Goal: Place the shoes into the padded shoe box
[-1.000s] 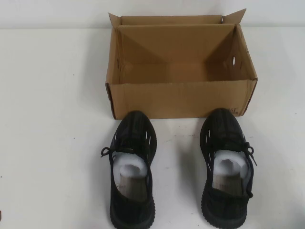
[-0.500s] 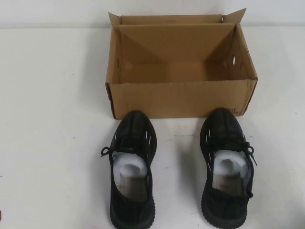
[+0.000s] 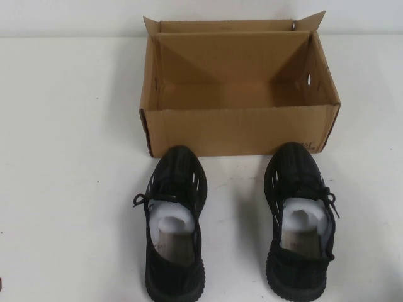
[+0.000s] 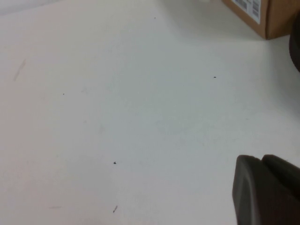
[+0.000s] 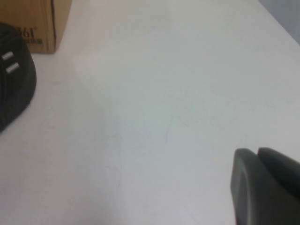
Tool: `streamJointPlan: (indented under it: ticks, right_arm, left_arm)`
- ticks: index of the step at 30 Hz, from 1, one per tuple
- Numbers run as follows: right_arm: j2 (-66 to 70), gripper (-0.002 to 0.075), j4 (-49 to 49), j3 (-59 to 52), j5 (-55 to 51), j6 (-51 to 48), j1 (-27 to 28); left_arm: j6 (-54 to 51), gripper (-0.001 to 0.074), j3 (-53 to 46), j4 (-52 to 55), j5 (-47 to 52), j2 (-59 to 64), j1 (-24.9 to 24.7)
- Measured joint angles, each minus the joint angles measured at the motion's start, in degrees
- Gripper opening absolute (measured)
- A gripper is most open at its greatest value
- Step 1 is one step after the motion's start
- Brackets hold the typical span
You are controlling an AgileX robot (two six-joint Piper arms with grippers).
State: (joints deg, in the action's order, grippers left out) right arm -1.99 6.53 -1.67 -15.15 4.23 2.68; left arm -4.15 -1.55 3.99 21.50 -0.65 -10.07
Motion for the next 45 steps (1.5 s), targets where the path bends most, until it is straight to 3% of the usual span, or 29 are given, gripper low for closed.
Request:
streamJointPlan:
  ticks: [6, 12, 20, 26, 31, 39, 45]
  right_arm:
    - [0.0, -0.0006, -9.55, 0.0, 3.4, 0.09, 0.0]
    - [0.0, -0.0006, -12.66, 0.0, 5.17, 0.12, 0.0]
    - [0.0, -0.0006, -32.26, 0.0, 12.98, 0.22, 0.0]
    - [0.14, -0.0006, -36.91, 0.82, 17.22, 0.37, 0.0]
    - [7.12, -0.0003, -37.21, 9.47, 2.27, -0.29, 0.0]
    - [31.0, -0.0003, -22.28, 29.63, -23.22, -1.0, 0.0]
    - [48.53, -0.0003, -19.47, 41.38, -34.46, -12.33, -0.12]
  left_arm:
    - [0.0, -0.0004, 0.0, 0.0, 0.0, 0.0, 0.0]
    - [0.0, -0.0005, 0.0, 0.0, 0.0, 0.0, 0.0]
    - [0.0, -0.0005, 0.0, 0.0, 0.0, 0.0, 0.0]
    - [0.0, -0.0005, 0.0, 0.0, 0.0, 0.0, 0.0]
    - [0.0, -0.0004, 0.0, 0.0, 0.0, 0.0, 0.0]
    - [0.0, -0.0004, 0.0, 0.0, 0.0, 0.0, 0.0]
    - [0.0, -0.0005, 0.0, 0.0, 0.0, 0.0, 0.0]
